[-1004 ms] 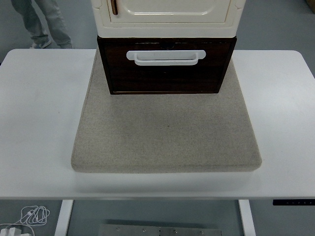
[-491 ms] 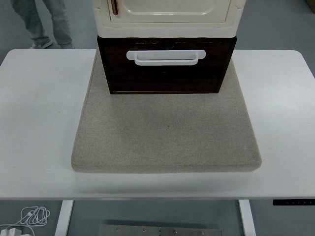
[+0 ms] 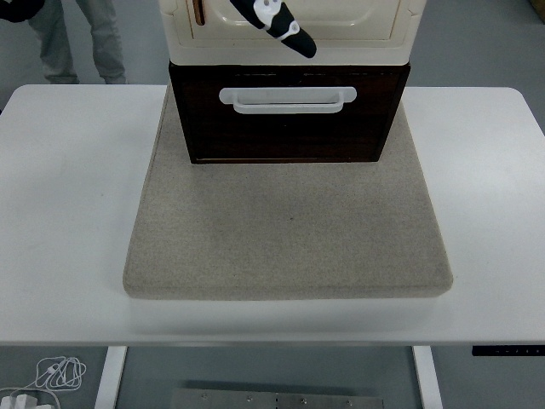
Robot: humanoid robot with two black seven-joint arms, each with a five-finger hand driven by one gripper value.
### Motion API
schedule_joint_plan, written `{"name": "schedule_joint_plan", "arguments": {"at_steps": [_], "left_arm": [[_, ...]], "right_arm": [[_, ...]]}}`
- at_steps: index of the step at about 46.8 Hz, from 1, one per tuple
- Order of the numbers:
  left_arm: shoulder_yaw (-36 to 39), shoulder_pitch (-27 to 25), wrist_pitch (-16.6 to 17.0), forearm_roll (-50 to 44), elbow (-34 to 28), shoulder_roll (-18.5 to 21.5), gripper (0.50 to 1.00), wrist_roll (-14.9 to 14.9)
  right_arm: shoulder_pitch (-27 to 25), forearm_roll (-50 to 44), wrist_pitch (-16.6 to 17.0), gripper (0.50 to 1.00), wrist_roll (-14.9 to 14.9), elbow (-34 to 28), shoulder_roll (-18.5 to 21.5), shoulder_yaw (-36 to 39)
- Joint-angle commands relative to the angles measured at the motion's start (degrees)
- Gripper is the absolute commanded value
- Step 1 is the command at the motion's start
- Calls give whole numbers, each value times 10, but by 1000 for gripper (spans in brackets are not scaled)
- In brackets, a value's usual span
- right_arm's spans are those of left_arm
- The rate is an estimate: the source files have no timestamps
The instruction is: Open the drawer under the combination cabinet
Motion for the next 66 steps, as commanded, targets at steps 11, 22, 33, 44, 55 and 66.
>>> {"name": "schedule_joint_plan", "arguments": {"at_steps": [11,22,33,44,55,66], "left_arm": [[117,-8,12,-4,-19,-4,1000,70],[147,-12,35,-55,9,-33,1000,112],[151,-13,45,-58,77,-80,1000,138],[193,-26,45,-57,114,-100,1000,142],[220,-44,40,-50,115,-100,1000,142],[244,-64,28,-46,130,-109,1000,143]], "right_arm": [[0,0,0,926,0,0,0,0],[0,0,0,926,0,0,0,0],[0,0,0,926,0,0,0,0],[0,0,0,926,0,0,0,0],[0,0,0,926,0,0,0,0],[0,0,0,926,0,0,0,0]]}}
